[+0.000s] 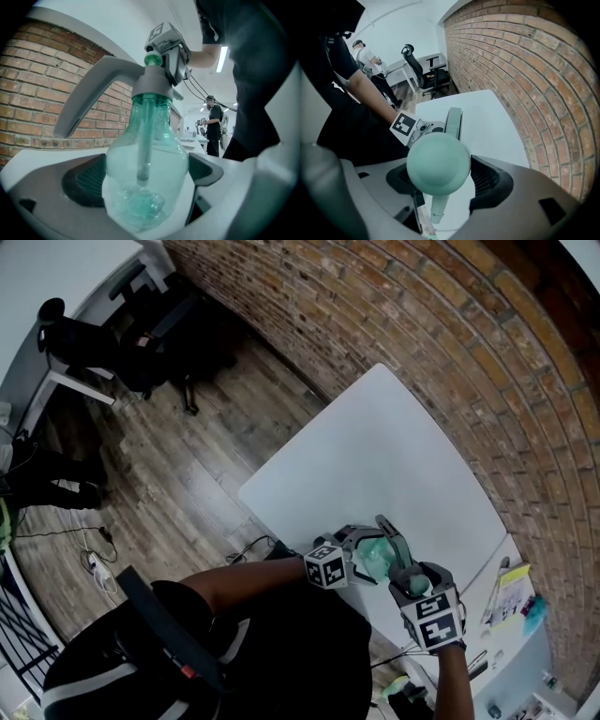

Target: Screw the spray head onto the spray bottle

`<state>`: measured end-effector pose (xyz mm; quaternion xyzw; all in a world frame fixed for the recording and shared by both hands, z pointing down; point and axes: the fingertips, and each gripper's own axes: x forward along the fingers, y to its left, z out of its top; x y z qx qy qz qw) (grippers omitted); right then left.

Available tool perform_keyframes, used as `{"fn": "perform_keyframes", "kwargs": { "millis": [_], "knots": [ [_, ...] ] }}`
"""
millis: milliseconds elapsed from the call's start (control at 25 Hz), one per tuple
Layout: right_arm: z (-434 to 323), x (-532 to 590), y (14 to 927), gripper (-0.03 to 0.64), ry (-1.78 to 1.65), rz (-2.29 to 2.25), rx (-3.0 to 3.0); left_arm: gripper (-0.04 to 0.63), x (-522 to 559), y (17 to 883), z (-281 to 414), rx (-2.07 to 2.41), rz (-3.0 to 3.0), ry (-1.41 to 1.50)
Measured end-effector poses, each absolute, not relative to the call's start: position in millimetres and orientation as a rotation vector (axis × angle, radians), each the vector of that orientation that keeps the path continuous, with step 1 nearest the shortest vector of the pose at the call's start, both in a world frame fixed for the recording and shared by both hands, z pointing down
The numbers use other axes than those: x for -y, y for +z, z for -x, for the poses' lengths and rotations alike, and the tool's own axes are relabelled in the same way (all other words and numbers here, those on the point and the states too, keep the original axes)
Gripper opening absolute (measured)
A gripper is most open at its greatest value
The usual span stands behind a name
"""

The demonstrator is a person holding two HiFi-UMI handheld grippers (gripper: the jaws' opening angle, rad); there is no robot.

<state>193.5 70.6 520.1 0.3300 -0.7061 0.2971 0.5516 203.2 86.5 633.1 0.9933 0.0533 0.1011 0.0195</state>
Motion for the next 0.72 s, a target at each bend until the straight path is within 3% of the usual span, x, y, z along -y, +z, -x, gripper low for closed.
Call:
{"fn": "perform_keyframes", "kwargs": {
  "millis": [440, 720],
  "knots": [
    [-194.3, -75.4, 524.8, 0.295, 0.847, -0.874, 1.619, 0.548, -90.7, 624.9, -202.6, -0.198, -3.075, 0.329],
    [-186.6, -74.0, 496.2, 0.298, 0.318, -0.525, 1.643, 0.546, -90.7, 625.6, -200.1, -0.193, -3.081, 0.325]
  ]
}}
